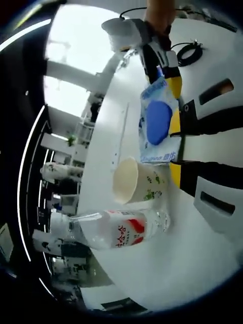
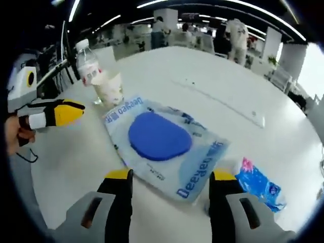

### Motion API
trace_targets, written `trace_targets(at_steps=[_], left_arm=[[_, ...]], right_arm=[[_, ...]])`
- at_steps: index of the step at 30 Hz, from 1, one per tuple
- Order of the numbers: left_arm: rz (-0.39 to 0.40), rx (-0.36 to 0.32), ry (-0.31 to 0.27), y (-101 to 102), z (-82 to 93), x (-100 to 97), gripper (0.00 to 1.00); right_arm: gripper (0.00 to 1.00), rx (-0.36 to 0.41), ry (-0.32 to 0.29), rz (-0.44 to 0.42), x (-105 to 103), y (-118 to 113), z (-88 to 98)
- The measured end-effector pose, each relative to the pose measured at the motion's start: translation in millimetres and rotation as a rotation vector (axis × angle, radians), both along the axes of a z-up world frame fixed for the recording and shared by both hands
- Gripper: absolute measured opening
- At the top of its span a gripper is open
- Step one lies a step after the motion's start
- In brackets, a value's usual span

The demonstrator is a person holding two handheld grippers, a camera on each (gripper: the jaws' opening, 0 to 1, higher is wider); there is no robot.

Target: Arrange the tabletop items into an orderly group along one side of the table until the central work area is clear of visible clutter.

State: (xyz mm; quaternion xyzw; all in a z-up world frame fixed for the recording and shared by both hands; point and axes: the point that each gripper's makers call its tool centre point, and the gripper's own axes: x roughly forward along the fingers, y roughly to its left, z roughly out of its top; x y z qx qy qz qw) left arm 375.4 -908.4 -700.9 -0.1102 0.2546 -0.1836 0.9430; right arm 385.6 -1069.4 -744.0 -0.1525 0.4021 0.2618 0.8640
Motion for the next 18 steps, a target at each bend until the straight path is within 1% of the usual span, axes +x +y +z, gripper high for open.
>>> trace_targets(at_steps=[1, 2, 5, 6, 7, 10, 11, 12, 13, 15, 18], left_arm=[[-0.002, -0.002, 0.000, -1.2, 1.1, -1.9, 0.17], [-0.002, -0.002, 0.002, -1.4, 0.9, -2.9, 0.17], [0.008, -0.016, 0.011, -0.8, -0.2, -8.3, 0.17], [0.011, -0.020, 0.011, -0.6, 0.3, -9.6, 0.17], [0.013, -0.028, 0.012, -0.6, 1.0, -11.2, 0.18], [0.000, -0.045, 0.015, -3.2, 1.6, -13.6, 0.18], [-0.002, -0.043, 0.014, -3.7, 1.9, -14.7, 0.19], [-0.003, -0.041, 0.014, -4.2, 2.3, -16.2, 0.20], [-0.002, -0.042, 0.014, -4.3, 2.6, -16.8, 0.20], [0.000, -0.050, 0.012, -5.3, 3.7, -17.4, 0.21], [-0.004, -0.056, 0.005, -10.3, 7.6, -19.2, 0.24]], right_arm=[[0.61, -0.004, -0.003, 0.010, 0.0, 1.0, 0.4], [0.62, -0.018, -0.019, 0.017, 1.4, 0.6, 2.5], [0.62, -0.043, -0.039, 0.022, 2.5, -0.4, 6.4], [0.62, -0.092, -0.056, 0.031, 3.3, -5.8, 8.4], [0.62, -0.107, -0.072, 0.038, 4.4, -7.2, 10.4], [0.62, -0.084, -0.102, 0.027, 5.2, -8.9, 19.9], [0.62, -0.064, -0.129, 0.018, 7.0, -10.3, 27.1], [0.62, -0.056, -0.138, 0.016, 7.4, -10.7, 29.7], [0.62, -0.044, -0.163, -0.003, 8.2, -14.4, 36.7], [0.63, -0.045, -0.177, -0.007, 6.6, -19.3, 43.4], [0.63, 0.017, -0.251, -0.037, 8.0, -25.0, 66.5]])
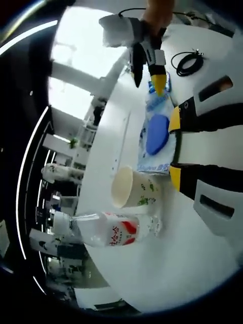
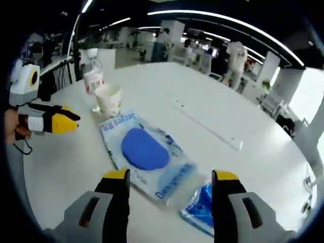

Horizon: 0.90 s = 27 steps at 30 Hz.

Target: Arrange the tabletop items into an orderly group along one side of the table until the central work area is clear of visible clutter.

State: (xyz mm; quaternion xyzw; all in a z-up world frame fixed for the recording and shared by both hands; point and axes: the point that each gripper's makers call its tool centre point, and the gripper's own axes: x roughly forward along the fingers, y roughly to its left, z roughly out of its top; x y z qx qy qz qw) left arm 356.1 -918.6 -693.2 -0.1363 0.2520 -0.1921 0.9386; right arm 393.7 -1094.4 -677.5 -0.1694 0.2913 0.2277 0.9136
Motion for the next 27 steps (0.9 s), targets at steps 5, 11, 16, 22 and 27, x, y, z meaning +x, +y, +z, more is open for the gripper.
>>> trace_targets(at_steps=[5, 11, 16, 22, 27], left_arm=[[-0.063, -0.001, -0.066, -16.5, 18.9, 0.5, 0.34], [-0.107, -0.034, -0.083, -41.2, 29.4, 0.0, 0.60], [-0.188, -0.033, -0.075, -66.6, 31.6, -8.2, 0.75], [-0.215, -0.057, -0.059, -87.2, 35.4, -14.9, 0.84], [-0.240, -0.054, -0.047, -104.9, 34.0, -22.3, 0.87]], right_arm=[[0.69, 0.255, -0.162, -0.025, -12.2, -6.1, 52.3], [0.85, 0.331, -0.174, -0.135, -30.7, -47.1, 62.3], [0.90, 0.364, -0.163, -0.225, -45.9, -78.0, 56.7], [0.90, 0.395, -0.152, -0.307, -61.8, -108.2, 51.3], [0.89, 0.423, -0.142, -0.378, -69.3, -128.7, 47.2]])
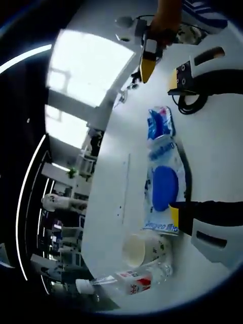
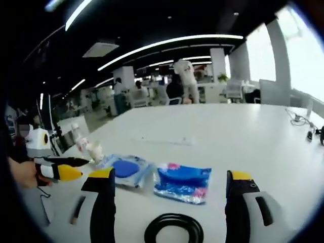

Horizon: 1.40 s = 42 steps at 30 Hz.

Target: Arrange the tabletop items into an orderly group along one side of the table until the central work area is clear of visible clutter.

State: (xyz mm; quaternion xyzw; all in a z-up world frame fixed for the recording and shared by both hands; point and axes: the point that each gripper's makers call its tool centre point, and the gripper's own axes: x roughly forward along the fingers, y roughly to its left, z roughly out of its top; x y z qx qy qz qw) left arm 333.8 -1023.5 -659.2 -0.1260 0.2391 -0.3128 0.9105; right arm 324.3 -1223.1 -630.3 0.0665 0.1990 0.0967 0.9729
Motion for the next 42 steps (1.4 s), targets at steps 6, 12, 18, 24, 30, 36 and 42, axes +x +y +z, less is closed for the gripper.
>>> trace_targets(at_steps=[6, 12, 18, 24, 30, 36, 42], left_arm=[[-0.007, -0.014, 0.028, -20.4, -2.0, -5.3, 0.86], [-0.047, -0.015, 0.047, -42.6, -6.2, -13.0, 0.80], [-0.074, -0.008, 0.074, -62.5, -12.7, -20.3, 0.80], [-0.103, 0.015, 0.119, -77.6, -26.9, -29.4, 0.77], [-0.143, 0.037, 0.160, -98.3, -40.4, -41.8, 0.76], [-0.140, 0.046, 0.185, -110.6, -50.9, -45.8, 0.74], [-0.112, 0.066, 0.224, -116.8, -65.6, -47.8, 0.72]], right_arm=[[0.88, 0.015, 0.005, -0.024, -7.2, -12.2, -1.6], [0.87, 0.039, 0.031, -0.052, -18.4, -24.1, -8.5], [0.85, 0.046, 0.056, -0.058, -24.9, -32.2, -16.7], [0.84, 0.067, 0.074, -0.060, -31.2, -34.4, -21.6], [0.83, 0.098, 0.105, -0.050, -38.1, -33.0, -33.9], [0.80, 0.071, 0.160, -0.018, -47.4, -31.1, -53.1], [0.74, 0.059, 0.220, -0.013, -59.3, -26.3, -74.7]])
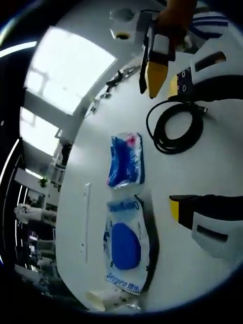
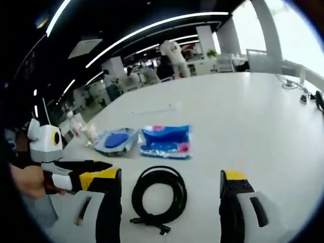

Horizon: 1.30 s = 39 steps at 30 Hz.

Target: Arrange the tabletop items into an orderly group along one side of the table until the central work area is clear of visible clutter.

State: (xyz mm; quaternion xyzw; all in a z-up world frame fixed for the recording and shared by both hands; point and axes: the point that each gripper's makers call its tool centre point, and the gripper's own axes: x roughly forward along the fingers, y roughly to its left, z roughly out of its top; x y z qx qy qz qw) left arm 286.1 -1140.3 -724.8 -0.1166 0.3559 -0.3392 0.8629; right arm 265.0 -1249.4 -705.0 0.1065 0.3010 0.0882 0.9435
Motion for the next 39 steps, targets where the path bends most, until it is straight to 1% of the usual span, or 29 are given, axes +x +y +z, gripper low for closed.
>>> trace_targets(at_steps=[2, 4, 5, 6, 7, 8, 10, 12, 14, 16, 17, 20, 21, 22, 23, 25, 26, 27, 28, 29, 31, 32, 33, 34, 35, 36, 37, 38, 39], left_arm=[[0.000, 0.004, 0.005, -4.3, -2.5, -2.5, 0.71], [-0.007, 0.022, 0.000, -7.2, -5.6, -4.4, 0.69], [-0.010, 0.037, -0.005, -8.4, -8.2, -5.3, 0.67], [-0.010, 0.048, -0.003, -8.6, -10.9, -5.9, 0.66], [-0.005, 0.075, 0.008, -6.7, -16.5, -7.4, 0.63], [-0.004, 0.087, 0.011, -6.4, -19.6, -8.4, 0.62], [0.004, 0.100, 0.011, -6.5, -23.9, -9.6, 0.58], [0.015, 0.106, 0.004, -5.8, -25.1, -7.8, 0.55], [0.021, 0.106, 0.003, -6.9, -26.3, -6.4, 0.53], [0.033, 0.103, 0.014, -8.3, -28.9, -5.2, 0.52], [0.037, 0.102, 0.005, -8.4, -28.1, -2.7, 0.51], [0.045, 0.090, 0.016, -12.3, -29.1, -2.1, 0.47], [0.038, 0.086, 0.020, -15.1, -29.2, -3.7, 0.43], [0.024, 0.088, 0.032, -17.6, -31.1, -6.1, 0.37], [0.020, 0.083, 0.043, -18.9, -32.9, -8.2, 0.33], [0.025, 0.081, 0.047, -18.6, -34.7, -9.1, 0.26], [0.027, 0.082, 0.049, -18.2, -35.6, -9.1, 0.22], [0.024, 0.083, 0.060, -18.9, -37.7, -10.6, 0.18], [0.034, 0.089, 0.044, -17.3, -37.3, -8.1, 0.16], [0.034, 0.098, 0.049, -16.6, -38.3, -8.3, 0.15], [0.032, 0.103, 0.050, -15.7, -39.2, -7.6, 0.12], [0.029, 0.106, 0.048, -14.7, -39.0, -6.8, 0.10], [0.029, 0.107, 0.040, -13.2, -37.1, -6.0, 0.07], [0.033, 0.104, 0.036, -12.7, -33.6, -5.1, 0.01], [0.037, 0.074, 0.023, -17.5, -27.4, -3.2, 0.01], [0.041, 0.096, 0.002, -14.8, -24.5, -0.6, 0.01], [0.047, 0.087, -0.001, -14.3, -20.8, 0.5, 0.01], [0.059, 0.083, -0.003, -11.5, -19.0, 2.2, 0.01], [0.074, 0.083, -0.007, -6.3, -16.2, 4.0, 0.01]], right_arm=[[0.71, -0.026, 0.007, 0.009, -2.8, 2.6, -5.6], [0.67, -0.050, 0.025, 0.024, -5.0, 1.8, -13.7], [0.63, -0.084, 0.046, 0.045, -7.7, -0.2, -21.2], [0.59, -0.090, 0.054, 0.054, -8.5, 1.0, -24.2], [0.54, -0.101, 0.064, 0.074, -10.2, 2.3, -28.1], [0.48, -0.101, 0.066, 0.079, -10.5, 3.1, -29.7], [0.43, -0.091, 0.074, 0.079, -9.8, 2.9, -32.8], [0.41, -0.080, 0.082, 0.074, -7.2, 1.8, -35.7], [0.40, -0.087, 0.090, 0.074, -5.5, 0.1, -38.4], [0.40, -0.092, 0.103, 0.072, -5.2, -2.3, -41.9], [0.37, -0.088, 0.110, 0.068, -5.5, -3.2, -43.3], [0.27, -0.077, 0.130, 0.070, -8.5, -1.7, -47.5], [0.24, -0.078, 0.137, 0.079, -9.7, -0.6, -50.0], [0.21, -0.075, 0.137, 0.087, -10.3, 0.7, -50.9], [0.17, -0.057, 0.137, 0.086, -10.1, 2.3, -51.5], [0.14, -0.058, 0.136, 0.076, -9.4, 0.4, -51.0], [0.07, -0.056, 0.145, 0.075, -8.8, -1.3, -52.3], [0.03, -0.050, 0.154, 0.082, -9.2, -1.3, -53.7], [0.02, -0.011, 0.153, 0.066, -7.7, 1.2, -52.7], [0.01, -0.006, 0.156, 0.064, -7.1, 0.1, -52.8], [0.00, 0.062, 0.171, 0.051, -5.8, 5.4, -52.0], [0.00, 0.061, 0.172, 0.040, -4.5, 2.9, -51.8], [0.00, 0.059, 0.169, 0.047, -4.3, 3.7, -51.1], [0.00, 0.063, 0.161, 0.053, -2.5, 6.5, -48.6], [0.00, 0.071, 0.152, 0.057, -0.8, 9.7, -45.7], [0.00, 0.060, 0.148, 0.059, -0.2, 11.4, -43.2], [0.00, 0.032, 0.128, 0.078, 2.2, 12.8, -39.1], [0.00, 0.039, 0.121, 0.078, 3.3, 15.3, -35.4], [0.00, 0.065, 0.116, 0.076, 5.6, 18.8, -31.8]])
